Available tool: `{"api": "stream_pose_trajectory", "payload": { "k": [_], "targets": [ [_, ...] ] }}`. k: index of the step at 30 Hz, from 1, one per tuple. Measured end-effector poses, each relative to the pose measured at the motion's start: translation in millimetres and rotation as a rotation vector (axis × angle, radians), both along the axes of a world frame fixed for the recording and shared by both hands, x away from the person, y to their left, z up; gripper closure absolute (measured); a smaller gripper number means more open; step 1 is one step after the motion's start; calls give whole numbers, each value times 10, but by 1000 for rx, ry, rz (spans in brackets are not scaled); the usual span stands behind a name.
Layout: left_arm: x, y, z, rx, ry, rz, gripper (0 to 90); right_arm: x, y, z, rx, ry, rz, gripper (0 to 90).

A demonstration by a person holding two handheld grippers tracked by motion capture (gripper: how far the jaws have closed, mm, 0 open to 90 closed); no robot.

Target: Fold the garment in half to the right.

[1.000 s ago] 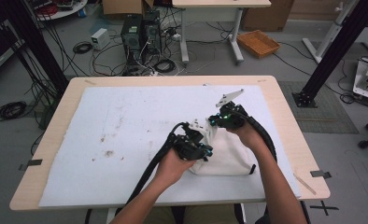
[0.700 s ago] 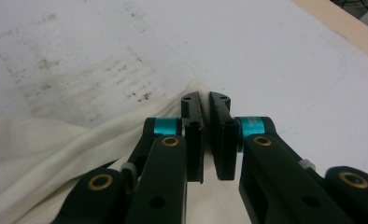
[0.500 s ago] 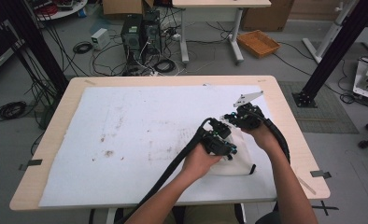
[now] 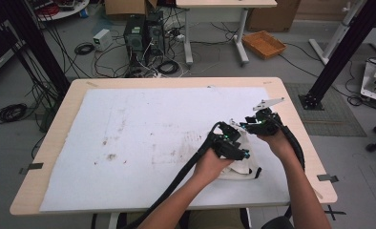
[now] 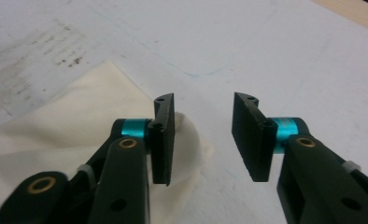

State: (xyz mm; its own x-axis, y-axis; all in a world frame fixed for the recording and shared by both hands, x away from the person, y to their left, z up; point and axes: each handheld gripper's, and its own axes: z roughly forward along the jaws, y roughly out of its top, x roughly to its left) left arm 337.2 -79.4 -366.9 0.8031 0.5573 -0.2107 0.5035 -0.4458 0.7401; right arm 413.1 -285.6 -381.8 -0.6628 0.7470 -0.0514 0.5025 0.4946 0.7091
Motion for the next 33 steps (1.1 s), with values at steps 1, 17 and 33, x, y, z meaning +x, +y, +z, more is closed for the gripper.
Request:
{"api": "stream_pose_trajectory", "payload": {
  "k": [1, 17, 33],
  "targets": [
    [-6, 80, 6, -10, -15, 10, 511, -27, -25, 11, -3, -4, -10, 575],
    [-23, 1468, -254, -54, -115, 200, 288, -839, -148, -71, 12, -24, -2, 578],
    [-152, 2090, -526, -63, -124, 270, 284, -1102, 2, -403, -5, 109, 55, 877]
  ]
}}
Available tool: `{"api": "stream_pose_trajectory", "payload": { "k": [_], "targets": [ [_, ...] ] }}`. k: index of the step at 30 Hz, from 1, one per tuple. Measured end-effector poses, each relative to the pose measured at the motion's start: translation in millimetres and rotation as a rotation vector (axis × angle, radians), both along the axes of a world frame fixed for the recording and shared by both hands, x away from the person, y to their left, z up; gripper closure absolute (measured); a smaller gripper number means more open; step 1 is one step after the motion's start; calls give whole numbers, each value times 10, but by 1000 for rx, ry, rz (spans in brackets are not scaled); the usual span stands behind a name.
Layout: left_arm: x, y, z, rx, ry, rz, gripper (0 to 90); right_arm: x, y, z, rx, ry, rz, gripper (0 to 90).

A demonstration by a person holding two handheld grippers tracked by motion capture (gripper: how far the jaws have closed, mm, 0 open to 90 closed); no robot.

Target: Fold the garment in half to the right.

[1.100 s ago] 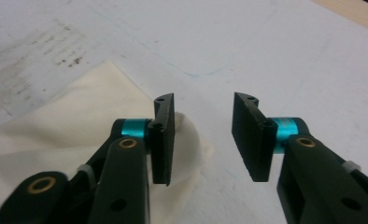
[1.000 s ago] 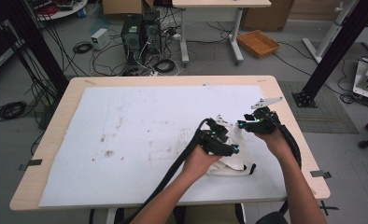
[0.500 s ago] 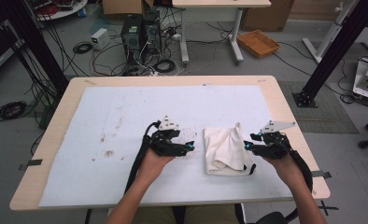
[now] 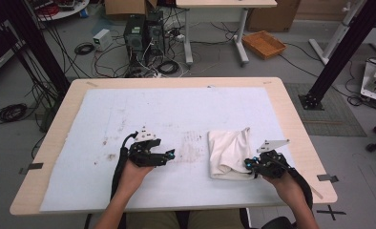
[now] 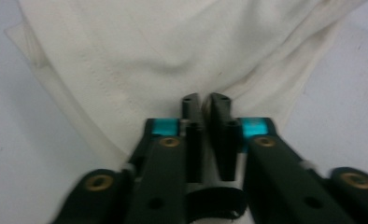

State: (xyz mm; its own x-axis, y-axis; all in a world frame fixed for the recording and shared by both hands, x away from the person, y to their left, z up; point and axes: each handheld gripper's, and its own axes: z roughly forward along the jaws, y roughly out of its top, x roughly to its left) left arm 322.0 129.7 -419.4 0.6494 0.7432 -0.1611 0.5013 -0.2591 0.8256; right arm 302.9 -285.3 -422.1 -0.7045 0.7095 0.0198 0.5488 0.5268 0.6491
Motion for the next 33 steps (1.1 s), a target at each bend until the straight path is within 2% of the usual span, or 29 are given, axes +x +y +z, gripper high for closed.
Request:
{"api": "stream_pose_trajectory", "payload": {
  "k": [3, 5, 6, 10, 11, 12, 13, 17, 19, 21, 24, 26, 27, 30, 31, 33],
  "targets": [
    [4, 28, -32, -2, 10, 6, 284, -47, -25, 115, -16, -37, 0, 888],
    [7, 29, -38, -2, 12, 6, 283, -57, -41, 136, -23, -34, -1, 891],
    [5, 24, -36, -3, 11, 7, 284, -77, -111, 157, -67, -34, -30, 892],
    [6, 18, -40, 2, 11, 5, 284, -53, -221, 127, -91, -3, -78, 876],
    [7, 17, -41, 4, 12, 4, 284, -48, -238, 113, -112, -2, -97, 807],
    [7, 16, -42, 6, 13, 4, 284, -35, -254, 103, -115, -5, -112, 697],
    [7, 15, -43, 6, 14, 4, 284, -35, -277, 112, -88, -10, -139, 693],
    [6, 9, -44, 4, 18, 6, 284, -101, -271, 221, 27, -32, -89, 660],
    [11, 3, -49, 9, 21, 5, 284, -91, -220, 209, 13, -23, -83, 611],
    [13, -2, -55, 12, 23, 2, 284, -45, -164, 129, -16, -12, -103, 609],
    [10, 5, -52, 14, 25, 2, 284, 33, -126, 13, -10, -1, -129, 680],
    [12, 18, -53, 15, 25, 7, 284, 53, -99, -11, 10, 8, -114, 803],
    [13, 27, -55, 15, 25, 9, 284, 48, -73, -7, 3, -3, -90, 879],
    [1, 47, -63, 8, 25, 12, 284, -5, -29, 73, -24, -43, -61, 892],
    [-4, 51, -67, 7, 26, 15, 284, -31, -36, 116, -26, -69, -56, 893],
    [-7, 66, -71, 13, 28, 12, 284, -71, -69, 179, -27, -88, -72, 894]
  ]
}}
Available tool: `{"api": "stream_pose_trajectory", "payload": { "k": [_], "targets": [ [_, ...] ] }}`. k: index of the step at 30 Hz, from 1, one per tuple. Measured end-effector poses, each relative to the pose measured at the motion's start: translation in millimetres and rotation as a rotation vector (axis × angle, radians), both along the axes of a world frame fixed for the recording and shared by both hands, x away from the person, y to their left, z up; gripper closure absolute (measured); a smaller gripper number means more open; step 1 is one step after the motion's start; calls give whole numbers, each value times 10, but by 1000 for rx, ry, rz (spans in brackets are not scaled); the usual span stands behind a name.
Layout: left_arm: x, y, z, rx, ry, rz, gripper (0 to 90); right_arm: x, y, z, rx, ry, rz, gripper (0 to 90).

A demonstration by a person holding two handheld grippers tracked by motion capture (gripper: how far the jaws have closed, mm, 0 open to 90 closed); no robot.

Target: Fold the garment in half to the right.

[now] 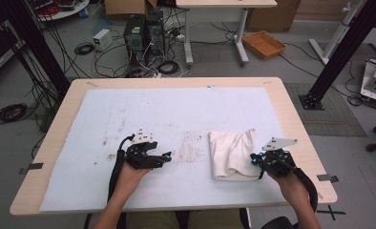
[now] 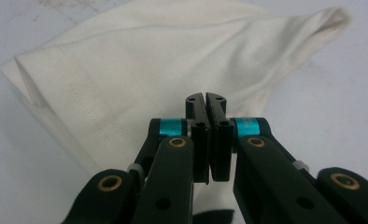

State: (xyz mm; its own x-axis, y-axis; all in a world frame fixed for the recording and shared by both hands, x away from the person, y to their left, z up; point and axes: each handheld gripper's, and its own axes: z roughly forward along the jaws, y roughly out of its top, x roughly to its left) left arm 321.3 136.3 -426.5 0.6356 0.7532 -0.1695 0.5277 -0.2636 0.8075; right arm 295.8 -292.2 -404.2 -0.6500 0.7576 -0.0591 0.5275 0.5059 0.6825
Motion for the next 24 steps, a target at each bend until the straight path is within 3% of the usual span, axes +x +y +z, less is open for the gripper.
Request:
{"api": "stream_pose_trajectory", "payload": {
  "k": [1, 2, 6, 7, 8, 9, 11, 12, 14, 16, 18, 20, 22, 24],
  "targets": [
    [-4, 5, -3, -3, -1, 2, 284, -14, -29, 26, -6, 1, -7, 894],
    [-5, 7, -2, -3, -2, 2, 284, -32, -75, 49, -47, -6, -33, 895],
    [-15, 19, 1, -4, -3, -1, 284, -17, -202, -3, -112, 36, -92, 882],
    [-18, 20, 1, -7, -5, 0, 284, -3, -226, -29, -112, 59, -97, 831],
    [-20, 24, 1, -4, -6, -1, 284, 1, -250, -48, -100, 50, -121, 682],
    [-23, 28, -1, -7, -6, 0, 284, -1, -258, -43, -77, 42, -131, 660],
    [-25, 37, -5, -7, -4, 1, 284, -37, -227, 23, -28, -1, -78, 612],
    [-27, 37, -9, -12, -3, 6, 284, -64, -178, 80, -5, -38, -49, 609],
    [-28, 44, -11, -10, -4, 1, 284, -113, -66, 148, 22, -59, 32, 637],
    [-31, 43, -16, -11, -4, 0, 284, -162, 41, 169, 11, -44, 133, 670],
    [-35, 43, -18, -8, -2, -3, 284, -195, 95, 147, -50, -8, 188, 693],
    [-36, 41, -17, -15, -2, -3, 284, -199, 66, 102, -131, 19, 160, 697],
    [-31, 41, -20, -14, -4, -5, 284, -188, -22, 79, -126, 38, 149, 697],
    [-25, 40, -25, -15, 0, -5, 284, -208, -47, 78, -89, 48, 200, 677]
  ]
}}
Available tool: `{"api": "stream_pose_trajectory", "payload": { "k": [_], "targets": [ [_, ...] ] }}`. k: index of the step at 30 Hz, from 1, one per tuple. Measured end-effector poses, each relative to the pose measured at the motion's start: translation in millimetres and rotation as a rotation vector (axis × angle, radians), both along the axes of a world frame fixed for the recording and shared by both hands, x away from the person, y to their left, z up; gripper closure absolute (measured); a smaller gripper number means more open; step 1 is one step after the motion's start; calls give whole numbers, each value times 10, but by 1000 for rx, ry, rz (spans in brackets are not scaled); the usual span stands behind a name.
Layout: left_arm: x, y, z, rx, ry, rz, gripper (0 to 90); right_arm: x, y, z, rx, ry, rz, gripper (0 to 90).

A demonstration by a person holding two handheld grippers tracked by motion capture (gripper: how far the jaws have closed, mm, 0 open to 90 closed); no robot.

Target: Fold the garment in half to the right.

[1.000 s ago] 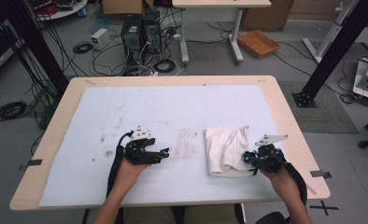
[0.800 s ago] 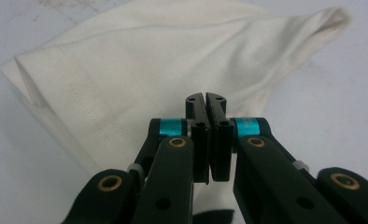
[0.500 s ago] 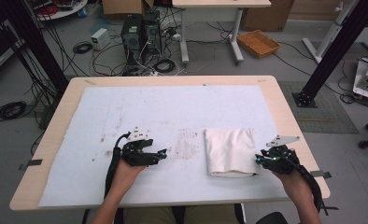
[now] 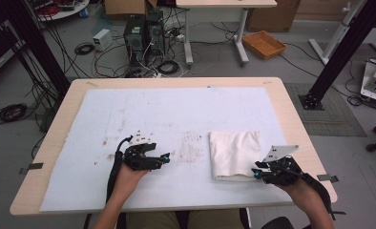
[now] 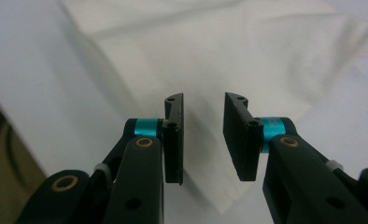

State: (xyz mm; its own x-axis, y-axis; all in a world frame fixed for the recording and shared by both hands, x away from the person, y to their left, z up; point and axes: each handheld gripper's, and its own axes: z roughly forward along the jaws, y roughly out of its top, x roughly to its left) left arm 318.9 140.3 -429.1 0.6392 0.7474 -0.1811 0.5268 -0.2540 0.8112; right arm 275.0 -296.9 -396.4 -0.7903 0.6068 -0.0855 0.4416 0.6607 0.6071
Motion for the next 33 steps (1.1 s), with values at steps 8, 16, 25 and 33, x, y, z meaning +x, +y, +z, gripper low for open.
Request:
{"api": "stream_pose_trajectory", "payload": {
  "k": [8, 16, 25, 33],
  "targets": [
    [2, 4, -5, 2, 2, 1, 284, -27, 349, -83, 8, -84, 128, 434],
    [13, -10, -20, 4, 10, -5, 284, -83, 782, -93, -16, -198, 281, 584],
    [21, 1, -38, -2, 17, -4, 287, 67, 1048, -214, -93, -148, 311, 861],
    [15, 2, -33, -5, 15, -5, 288, 105, 1258, -192, -45, -138, 355, 760]
  ]
}}
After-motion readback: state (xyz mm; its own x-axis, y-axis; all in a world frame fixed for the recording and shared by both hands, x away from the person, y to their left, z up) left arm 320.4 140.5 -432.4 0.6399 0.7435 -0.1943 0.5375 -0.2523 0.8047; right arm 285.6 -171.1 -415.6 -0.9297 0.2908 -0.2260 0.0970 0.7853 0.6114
